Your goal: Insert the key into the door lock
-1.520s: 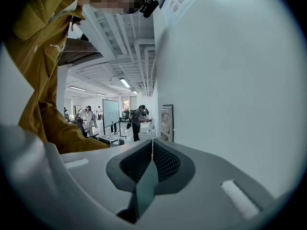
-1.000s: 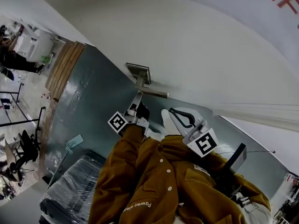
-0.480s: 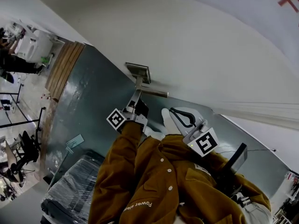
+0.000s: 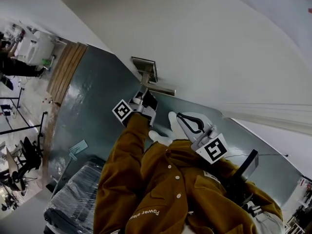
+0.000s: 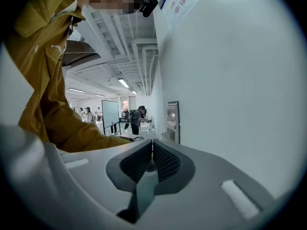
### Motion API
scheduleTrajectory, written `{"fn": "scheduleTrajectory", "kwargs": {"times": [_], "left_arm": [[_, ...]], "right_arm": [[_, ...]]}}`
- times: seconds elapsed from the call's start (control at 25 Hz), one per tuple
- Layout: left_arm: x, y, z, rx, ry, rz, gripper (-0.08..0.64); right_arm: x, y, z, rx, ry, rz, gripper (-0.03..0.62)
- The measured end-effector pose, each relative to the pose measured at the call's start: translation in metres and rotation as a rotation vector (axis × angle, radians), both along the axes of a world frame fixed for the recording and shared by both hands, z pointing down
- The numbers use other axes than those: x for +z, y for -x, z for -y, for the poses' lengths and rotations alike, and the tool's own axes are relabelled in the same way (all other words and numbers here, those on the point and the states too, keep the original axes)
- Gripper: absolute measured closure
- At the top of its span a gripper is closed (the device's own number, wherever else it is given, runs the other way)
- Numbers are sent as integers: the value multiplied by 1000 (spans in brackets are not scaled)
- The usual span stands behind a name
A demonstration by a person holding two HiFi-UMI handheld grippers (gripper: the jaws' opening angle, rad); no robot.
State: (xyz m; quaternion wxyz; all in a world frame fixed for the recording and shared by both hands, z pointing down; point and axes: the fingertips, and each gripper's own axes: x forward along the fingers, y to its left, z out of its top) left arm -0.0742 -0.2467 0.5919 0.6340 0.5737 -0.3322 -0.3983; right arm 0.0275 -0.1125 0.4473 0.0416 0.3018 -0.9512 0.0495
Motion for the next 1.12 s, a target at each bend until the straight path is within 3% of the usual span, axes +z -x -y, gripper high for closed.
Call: {"fn": "scheduleTrajectory", "kwargs": {"times": [0.12, 0.2, 0.44, 0.48, 0.6, 0.76, 0.84, 0.96, 1.12], "left_arm": [[-2, -1, 1, 5, -26, 18, 533], [-6, -3, 3, 22, -51, 54, 489], [-19, -12, 9, 76, -96, 242, 436], [-17, -9, 4, 79, -93, 307, 436], [-13, 9, -24, 105, -97, 634, 437], [-51, 22, -71, 105, -194, 1066, 485], [-80, 21, -85, 82, -244, 1228, 529], [-113, 25, -113, 37, -278, 1366, 560], [-140, 40, -147, -38, -245, 1439, 560]], "right_arm": [[2, -3, -5, 14, -2, -5, 575], [1, -5, -5, 21, -2, -4, 575], [-5, -15, 20, 19, 19, 13, 575], [-4, -15, 23, 14, 31, 14, 575], [7, -10, 25, -1, 96, -13, 575], [8, 4, 27, -23, 122, -13, 584], [1, 13, 36, -68, 124, -7, 584], [-3, 36, 38, -159, 116, -14, 584], [0, 77, 35, -277, 87, -54, 585]]}}
